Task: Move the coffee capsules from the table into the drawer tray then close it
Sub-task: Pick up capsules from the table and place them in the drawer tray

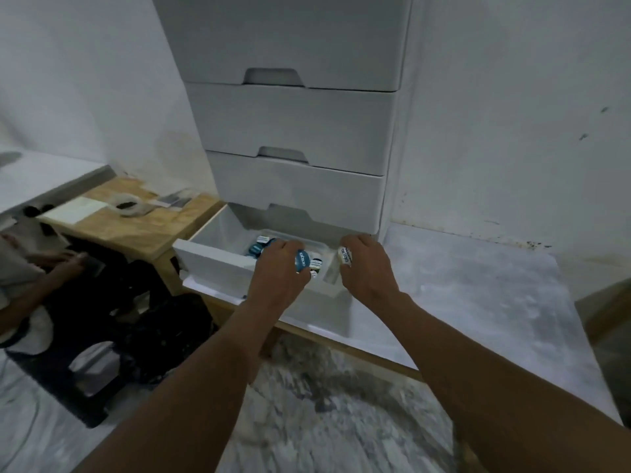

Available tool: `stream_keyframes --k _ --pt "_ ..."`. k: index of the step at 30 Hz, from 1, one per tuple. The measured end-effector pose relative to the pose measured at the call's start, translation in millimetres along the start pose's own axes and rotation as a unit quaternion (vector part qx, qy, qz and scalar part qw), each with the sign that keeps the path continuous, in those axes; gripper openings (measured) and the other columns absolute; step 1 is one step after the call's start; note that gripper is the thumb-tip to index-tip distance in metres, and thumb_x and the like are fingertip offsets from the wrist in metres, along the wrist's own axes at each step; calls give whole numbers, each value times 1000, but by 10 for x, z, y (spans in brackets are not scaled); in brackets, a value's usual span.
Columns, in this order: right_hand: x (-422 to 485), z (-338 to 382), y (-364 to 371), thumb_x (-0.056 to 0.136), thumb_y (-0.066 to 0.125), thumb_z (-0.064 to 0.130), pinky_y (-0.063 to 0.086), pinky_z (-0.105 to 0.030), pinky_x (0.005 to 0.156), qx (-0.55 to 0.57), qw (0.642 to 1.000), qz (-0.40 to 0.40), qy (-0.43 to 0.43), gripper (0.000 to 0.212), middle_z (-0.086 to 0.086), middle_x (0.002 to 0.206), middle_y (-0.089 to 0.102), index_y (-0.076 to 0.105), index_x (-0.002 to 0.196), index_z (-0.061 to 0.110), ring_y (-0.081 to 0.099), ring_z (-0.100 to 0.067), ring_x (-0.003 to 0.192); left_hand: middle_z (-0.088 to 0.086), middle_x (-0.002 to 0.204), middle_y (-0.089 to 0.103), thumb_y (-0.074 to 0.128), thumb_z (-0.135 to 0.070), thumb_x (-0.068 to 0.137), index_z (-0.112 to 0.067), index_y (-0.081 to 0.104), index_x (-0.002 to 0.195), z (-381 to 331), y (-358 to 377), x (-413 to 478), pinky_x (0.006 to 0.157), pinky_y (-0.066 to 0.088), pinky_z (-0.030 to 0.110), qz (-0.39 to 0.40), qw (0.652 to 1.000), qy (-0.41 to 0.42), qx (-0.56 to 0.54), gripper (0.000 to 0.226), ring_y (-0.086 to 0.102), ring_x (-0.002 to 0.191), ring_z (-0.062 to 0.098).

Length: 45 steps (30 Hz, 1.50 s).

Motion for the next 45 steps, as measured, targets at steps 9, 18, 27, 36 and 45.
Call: stream_keyframes --k 9,18,27,36,45 --pt "374 370 541 82 62 4 47 -37 88 -7 997 48 59 40 -14 122 52 56 121 11 55 -31 106 10 112 60 68 -17 81 -12 59 119 713 -154 525 80 36 21 41 999 5 -13 39 54 98 19" --pt "1035 39 1085 82 66 9 44 -31 83 -6 991 89 95 33 -11 117 60 59 115 11 56 -26 102 9 109 63 72 -21 78 -12 59 115 1109 366 1279 80 42 26 137 991 -5 -6 39 57 96 20" --pt "1353 -266 1596 82 68 10 44 -36 99 24 974 154 163 43 -12 129 47 55 123 18 51 -29 115 10 124 53 72 -21 79 -14 54 127 1392 960 1752 97 43 32 251 967 34 9 52 52 112 25" --pt "1461 -382 1818 78 67 5 42 -29 93 4 969 127 214 49 -12 126 50 54 125 10 52 -27 112 9 124 50 71 -16 77 -10 53 126 1579 1296 2003 95 44 29 282 953 103 -45 52 55 106 24" --pt "1473 -448 1842 72 73 6 44 -33 91 -54 966 103 230 47 -14 116 61 60 117 6 56 -30 107 7 126 51 67 -19 81 -11 54 128 1553 1492 2164 100 44 30 291 940 163 -73 50 53 112 22"
Point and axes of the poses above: each hand's wrist, its own x-axis towards the middle knuckle, its own y-axis out of the palm, z = x × y, the point moved 1 cm from there along x, towards the middle knuckle
